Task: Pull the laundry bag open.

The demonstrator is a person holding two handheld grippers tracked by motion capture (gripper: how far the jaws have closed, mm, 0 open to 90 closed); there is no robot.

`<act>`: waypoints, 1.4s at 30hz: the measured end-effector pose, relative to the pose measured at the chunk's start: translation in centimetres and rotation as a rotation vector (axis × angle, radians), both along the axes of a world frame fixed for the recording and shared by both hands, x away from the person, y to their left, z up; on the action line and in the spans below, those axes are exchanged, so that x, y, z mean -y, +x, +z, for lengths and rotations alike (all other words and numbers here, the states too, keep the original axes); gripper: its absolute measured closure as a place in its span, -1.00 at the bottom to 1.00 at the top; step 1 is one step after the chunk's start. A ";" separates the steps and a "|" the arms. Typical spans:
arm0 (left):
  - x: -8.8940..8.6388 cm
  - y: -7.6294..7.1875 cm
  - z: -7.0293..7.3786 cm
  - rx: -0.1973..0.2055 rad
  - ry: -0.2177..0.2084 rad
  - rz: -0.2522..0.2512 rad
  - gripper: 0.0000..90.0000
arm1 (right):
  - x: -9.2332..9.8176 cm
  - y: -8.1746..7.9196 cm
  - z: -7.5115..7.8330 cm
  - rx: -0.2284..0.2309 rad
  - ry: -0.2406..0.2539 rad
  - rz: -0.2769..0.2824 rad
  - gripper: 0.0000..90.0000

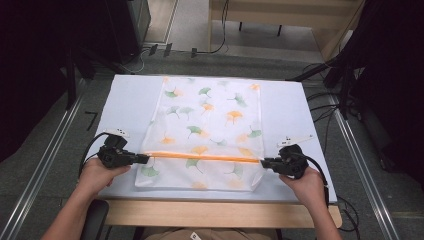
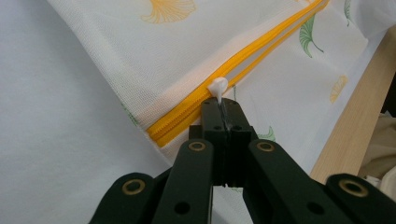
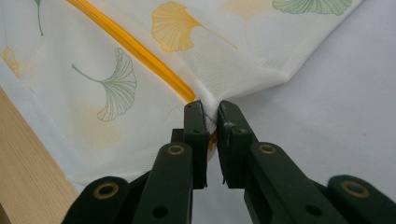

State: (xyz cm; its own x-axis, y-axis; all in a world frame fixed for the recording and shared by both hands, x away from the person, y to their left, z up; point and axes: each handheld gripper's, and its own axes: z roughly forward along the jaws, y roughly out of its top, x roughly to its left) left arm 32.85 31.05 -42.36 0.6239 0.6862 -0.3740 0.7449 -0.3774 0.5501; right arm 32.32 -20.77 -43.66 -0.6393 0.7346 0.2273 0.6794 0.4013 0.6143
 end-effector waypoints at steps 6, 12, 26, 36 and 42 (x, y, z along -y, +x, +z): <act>0.0 0.0 0.0 -0.005 -0.002 0.000 1.00 | 0.0 0.0 0.0 0.000 0.000 0.001 0.89; 0.0 0.0 0.0 -0.001 -0.004 0.003 1.00 | 0.0 0.1 -0.1 0.002 -0.001 0.002 0.89; -0.8 -0.1 0.0 -0.011 -0.001 0.023 1.00 | 0.2 0.1 -0.2 0.003 -0.003 0.001 0.89; -3.4 -0.6 -0.1 -0.009 -0.008 0.081 1.00 | -0.4 0.2 -0.1 0.001 -0.023 0.002 0.89; -3.2 -0.5 -0.4 -0.032 -0.011 0.067 1.00 | -0.2 0.3 -0.4 -0.010 -0.023 -0.001 0.88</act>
